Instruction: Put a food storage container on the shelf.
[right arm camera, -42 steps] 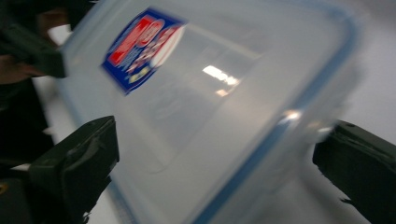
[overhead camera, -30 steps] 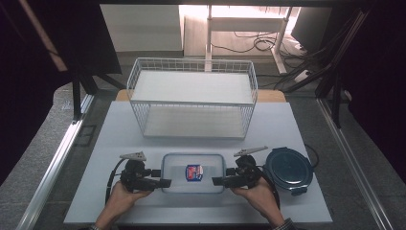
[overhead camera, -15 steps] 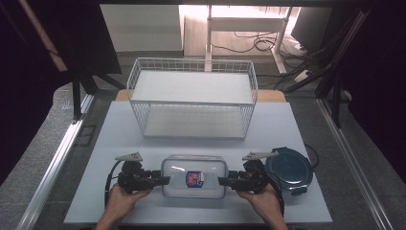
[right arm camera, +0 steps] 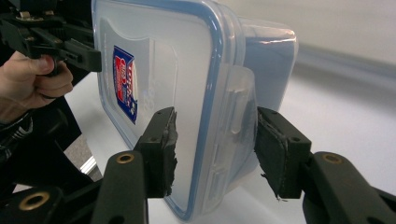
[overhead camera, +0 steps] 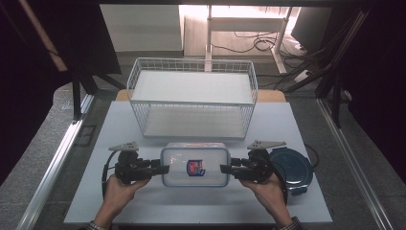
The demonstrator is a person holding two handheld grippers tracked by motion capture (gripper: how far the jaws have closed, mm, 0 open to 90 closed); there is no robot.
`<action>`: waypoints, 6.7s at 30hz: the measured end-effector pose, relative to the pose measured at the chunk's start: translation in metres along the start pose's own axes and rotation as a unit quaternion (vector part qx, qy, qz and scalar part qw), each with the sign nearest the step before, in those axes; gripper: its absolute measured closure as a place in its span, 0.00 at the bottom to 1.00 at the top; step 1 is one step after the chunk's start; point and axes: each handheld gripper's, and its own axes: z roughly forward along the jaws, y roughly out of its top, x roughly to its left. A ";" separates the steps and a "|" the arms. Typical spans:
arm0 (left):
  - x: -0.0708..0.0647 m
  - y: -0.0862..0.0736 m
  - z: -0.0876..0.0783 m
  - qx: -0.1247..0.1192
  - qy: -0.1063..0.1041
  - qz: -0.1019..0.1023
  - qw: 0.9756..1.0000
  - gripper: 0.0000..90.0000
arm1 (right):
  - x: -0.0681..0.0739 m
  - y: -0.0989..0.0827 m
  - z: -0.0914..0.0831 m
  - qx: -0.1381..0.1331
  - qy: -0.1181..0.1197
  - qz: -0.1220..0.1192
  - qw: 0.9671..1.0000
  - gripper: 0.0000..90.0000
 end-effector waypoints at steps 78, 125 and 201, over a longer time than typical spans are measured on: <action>0.053 0.212 -0.028 -0.091 0.031 -0.007 0.995 0.60 | -0.053 0.217 0.000 -0.082 -0.016 0.001 0.996 0.54; 0.046 0.217 -0.022 -0.079 0.132 0.040 0.987 0.50 | -0.038 0.225 0.022 -0.074 -0.110 -0.025 0.991 0.45; -0.025 0.033 -0.010 -0.032 0.122 0.157 0.979 0.02 | 0.006 0.049 -0.020 -0.065 -0.101 -0.143 0.982 0.02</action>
